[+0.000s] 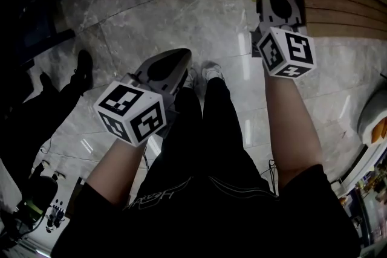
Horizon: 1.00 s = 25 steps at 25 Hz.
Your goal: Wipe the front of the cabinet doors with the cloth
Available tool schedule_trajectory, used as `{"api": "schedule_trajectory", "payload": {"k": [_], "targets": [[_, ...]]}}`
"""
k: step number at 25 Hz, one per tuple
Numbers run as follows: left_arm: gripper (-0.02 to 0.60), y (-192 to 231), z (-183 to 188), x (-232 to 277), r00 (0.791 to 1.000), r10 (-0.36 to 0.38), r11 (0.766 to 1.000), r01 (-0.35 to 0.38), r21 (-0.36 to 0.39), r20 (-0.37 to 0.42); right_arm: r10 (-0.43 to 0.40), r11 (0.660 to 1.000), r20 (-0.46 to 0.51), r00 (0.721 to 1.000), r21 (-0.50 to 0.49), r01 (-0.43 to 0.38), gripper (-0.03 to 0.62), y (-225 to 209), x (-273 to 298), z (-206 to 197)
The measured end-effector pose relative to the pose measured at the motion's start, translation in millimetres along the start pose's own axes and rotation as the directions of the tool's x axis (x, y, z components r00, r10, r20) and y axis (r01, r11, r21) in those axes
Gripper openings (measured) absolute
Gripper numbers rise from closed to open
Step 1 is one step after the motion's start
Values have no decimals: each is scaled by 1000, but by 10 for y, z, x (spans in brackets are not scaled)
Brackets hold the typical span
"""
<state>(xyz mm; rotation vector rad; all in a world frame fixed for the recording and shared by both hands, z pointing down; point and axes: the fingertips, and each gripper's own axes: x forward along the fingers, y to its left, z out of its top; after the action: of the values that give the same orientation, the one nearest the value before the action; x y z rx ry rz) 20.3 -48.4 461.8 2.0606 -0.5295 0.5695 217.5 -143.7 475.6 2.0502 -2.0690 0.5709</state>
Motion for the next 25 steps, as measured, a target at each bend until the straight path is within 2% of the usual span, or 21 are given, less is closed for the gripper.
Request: {"api": "schedule_trajectory", "payload": {"k": [8, 14, 20, 25], "targets": [[6, 58, 18, -52, 1000, 7, 1000, -7, -12, 14, 57, 998, -31, 998, -3, -57, 41, 209, -3, -114], [6, 197, 49, -206, 999, 30, 999, -28, -36, 44, 123, 992, -69, 990, -1, -123, 41, 567, 60, -226], [6, 383, 48, -433, 994, 65, 995, -58, -75, 85, 246, 969, -108, 963, 7, -247, 41, 1122, 162, -347], [6, 586, -10, -649, 989, 95, 990, -83, -112, 115, 310, 949, -143, 940, -20, -315, 41, 1551, 267, -463]]}}
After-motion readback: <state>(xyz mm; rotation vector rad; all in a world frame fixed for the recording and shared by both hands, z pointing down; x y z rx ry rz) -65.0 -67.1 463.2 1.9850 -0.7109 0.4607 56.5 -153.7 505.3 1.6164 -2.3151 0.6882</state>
